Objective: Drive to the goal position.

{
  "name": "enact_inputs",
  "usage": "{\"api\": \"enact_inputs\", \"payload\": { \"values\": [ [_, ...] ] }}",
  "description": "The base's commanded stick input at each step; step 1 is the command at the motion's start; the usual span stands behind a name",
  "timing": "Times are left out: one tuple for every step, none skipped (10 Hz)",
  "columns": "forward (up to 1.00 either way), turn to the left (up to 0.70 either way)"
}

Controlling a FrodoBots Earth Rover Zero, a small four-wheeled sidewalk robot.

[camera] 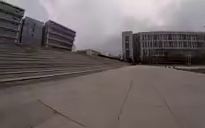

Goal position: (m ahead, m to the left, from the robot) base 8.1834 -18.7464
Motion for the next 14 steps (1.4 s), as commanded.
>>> {"api": "enact_inputs", "payload": {
  "values": [
    [0.70, -0.10],
    [0.70, -0.25],
    [0.70, -0.25],
    [0.70, -0.08],
    [0.70, -0.02],
    [0.70, 0.00],
    [0.70, 0.00],
    [0.70, 0.00],
    [0.70, 0.00],
    [0.70, 0.00],
    [0.70, 0.00],
    [0.70, 0.00],
    [0.70, 0.00],
    [0.70, 0.00]
  ]
}}
